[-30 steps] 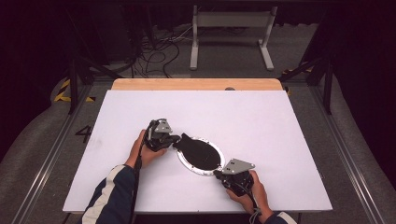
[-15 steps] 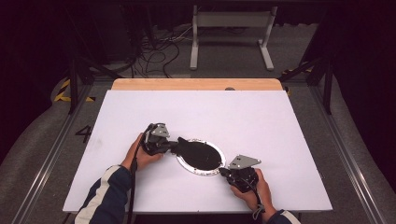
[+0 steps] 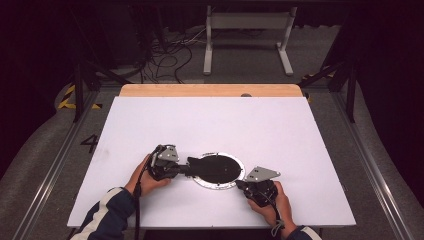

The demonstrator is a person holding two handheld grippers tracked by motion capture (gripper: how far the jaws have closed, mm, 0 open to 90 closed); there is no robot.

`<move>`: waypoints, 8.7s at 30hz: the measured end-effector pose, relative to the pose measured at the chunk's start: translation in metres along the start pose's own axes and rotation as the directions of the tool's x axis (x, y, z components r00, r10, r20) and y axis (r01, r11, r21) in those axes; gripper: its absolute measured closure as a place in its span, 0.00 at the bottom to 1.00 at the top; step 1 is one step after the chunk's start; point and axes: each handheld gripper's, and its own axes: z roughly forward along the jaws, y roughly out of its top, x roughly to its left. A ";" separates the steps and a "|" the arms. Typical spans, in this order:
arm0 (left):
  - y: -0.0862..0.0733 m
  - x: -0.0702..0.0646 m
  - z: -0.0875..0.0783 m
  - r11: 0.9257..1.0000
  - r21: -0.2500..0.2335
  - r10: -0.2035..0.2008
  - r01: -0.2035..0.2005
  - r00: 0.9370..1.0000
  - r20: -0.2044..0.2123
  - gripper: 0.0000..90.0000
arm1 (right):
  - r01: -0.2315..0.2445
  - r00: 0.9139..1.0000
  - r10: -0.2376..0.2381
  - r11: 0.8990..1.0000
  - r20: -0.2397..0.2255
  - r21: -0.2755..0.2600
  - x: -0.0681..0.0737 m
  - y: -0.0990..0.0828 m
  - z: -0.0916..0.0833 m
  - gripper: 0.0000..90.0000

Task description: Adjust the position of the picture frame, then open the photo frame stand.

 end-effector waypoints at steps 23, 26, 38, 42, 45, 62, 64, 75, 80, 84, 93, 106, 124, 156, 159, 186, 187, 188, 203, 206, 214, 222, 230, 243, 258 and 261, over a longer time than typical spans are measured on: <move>0.006 -0.028 0.010 0.998 -0.012 0.056 -0.056 0.996 0.067 1.00 | -0.039 0.999 0.038 0.999 0.031 0.005 -0.009 0.003 0.003 1.00; 0.009 -0.033 0.014 0.998 -0.016 0.069 -0.068 0.994 0.087 1.00 | -0.057 0.998 0.057 0.998 0.015 -0.002 -0.014 0.003 0.004 1.00; 0.015 -0.043 0.015 0.993 -0.008 0.121 -0.121 0.990 0.075 0.98 | -0.063 0.996 0.063 0.998 0.063 -0.006 -0.022 0.011 0.014 1.00; 0.010 -0.034 -0.004 0.994 -0.056 0.094 -0.091 0.994 0.049 0.98 | -0.058 0.997 0.058 0.998 0.054 -0.004 -0.020 0.009 0.011 1.00; 0.008 -0.020 -0.019 0.993 -0.115 0.042 -0.042 0.999 -0.003 0.98 | -0.064 0.998 0.064 0.998 0.028 -0.006 -0.016 0.006 0.008 1.00; 0.010 0.004 0.011 1.000 -0.026 0.002 -0.002 1.000 0.003 1.00 | -0.014 0.999 0.014 1.000 0.038 0.002 0.000 0.014 0.016 1.00; 0.007 0.005 0.010 0.999 -0.032 -0.015 0.016 0.999 0.028 1.00 | -0.018 0.999 0.018 1.000 0.038 0.001 -0.001 0.015 0.017 1.00; 0.004 -0.005 0.010 0.999 -0.042 -0.032 0.034 0.998 0.054 1.00 | -0.051 0.995 0.051 0.999 0.084 -0.005 -0.019 0.024 0.028 1.00; -0.001 -0.010 0.006 0.999 -0.039 -0.008 0.010 0.998 0.063 1.00 | -0.036 0.997 0.036 0.999 0.063 -0.007 -0.015 0.021 0.025 1.00; -0.003 -0.011 0.006 0.999 -0.042 -0.025 0.029 0.994 0.103 1.00 | -0.020 1.000 0.020 1.000 0.006 0.002 -0.007 0.015 0.017 1.00; 0.009 -0.027 0.020 0.998 -0.059 -0.024 0.029 0.997 0.076 1.00 | -0.025 1.000 0.026 1.000 -0.010 0.017 -0.011 0.014 0.014 1.00; 0.025 -0.035 0.034 0.998 -0.062 0.009 -0.007 0.999 0.044 1.00 | -0.064 0.996 0.063 0.998 0.062 0.008 -0.032 0.014 0.015 1.00; 0.032 -0.038 0.040 0.998 -0.063 0.015 -0.014 1.000 0.021 1.00 | -0.076 0.990 0.077 0.997 0.115 -0.008 -0.041 0.019 0.021 1.00; -0.005 -0.029 -0.023 0.982 -0.175 0.056 -0.074 0.993 -0.105 0.75 | -0.044 0.999 0.043 0.997 -0.022 -0.067 -0.052 0.013 -0.006 0.95; -0.018 -0.024 -0.039 0.981 -0.188 0.024 -0.053 0.988 -0.152 0.67 | -0.038 0.999 0.035 0.996 -0.032 -0.086 -0.050 0.017 -0.015 0.95; -0.061 -0.016 -0.066 0.979 -0.196 -0.099 0.054 0.968 -0.231 0.34 | -0.005 0.985 0.020 0.996 -0.174 0.084 -0.021 0.018 -0.005 0.78; -0.061 -0.017 -0.066 0.979 -0.197 -0.098 0.052 0.969 -0.228 0.34 | -0.006 0.983 0.023 0.996 -0.184 0.091 -0.020 0.018 -0.004 0.78; -0.060 -0.018 -0.066 0.979 -0.195 -0.098 0.053 0.969 -0.228 0.34 | -0.008 0.981 0.027 0.995 -0.194 0.097 -0.019 0.018 -0.003 0.78; -0.058 -0.021 -0.058 0.985 -0.166 -0.085 0.048 0.971 -0.221 0.35 | -0.007 0.978 0.035 0.991 -0.206 0.133 -0.011 0.021 0.007 0.73; -0.057 -0.022 -0.055 0.987 -0.156 -0.084 0.051 0.973 -0.214 0.35 | -0.020 0.978 0.045 0.992 -0.201 0.126 -0.010 0.022 0.009 0.73; -0.056 -0.022 -0.052 0.988 -0.141 -0.087 0.057 0.973 -0.215 0.32 | -0.136 0.955 0.161 0.984 -0.249 0.111 -0.015 0.021 0.012 0.65; -0.056 -0.022 -0.051 0.989 -0.136 -0.083 0.054 0.973 -0.217 0.30 | -0.266 0.909 0.280 0.960 -0.308 0.088 -0.024 0.021 0.014 0.60; -0.055 -0.022 -0.048 0.990 -0.126 -0.086 0.059 0.973 -0.214 0.29 | -0.413 0.821 0.413 0.906 -0.394 0.090 -0.031 0.023 0.020 0.56; -0.033 -0.016 -0.031 0.985 -0.143 -0.121 0.093 0.971 -0.205 0.28 | -0.644 0.638 0.618 0.756 -0.460 0.122 -0.046 0.022 0.038 0.60; 0.007 0.013 0.001 0.962 -0.172 -0.223 0.211 0.974 -0.051 0.24 | -0.596 0.671 0.554 0.798 -0.492 0.086 -0.050 0.024 0.042 0.73; 0.015 0.019 0.012 0.957 -0.164 -0.245 0.240 0.969 -0.012 0.23 | -0.556 0.701 0.509 0.829 -0.500 0.063 -0.049 0.026 0.041 0.76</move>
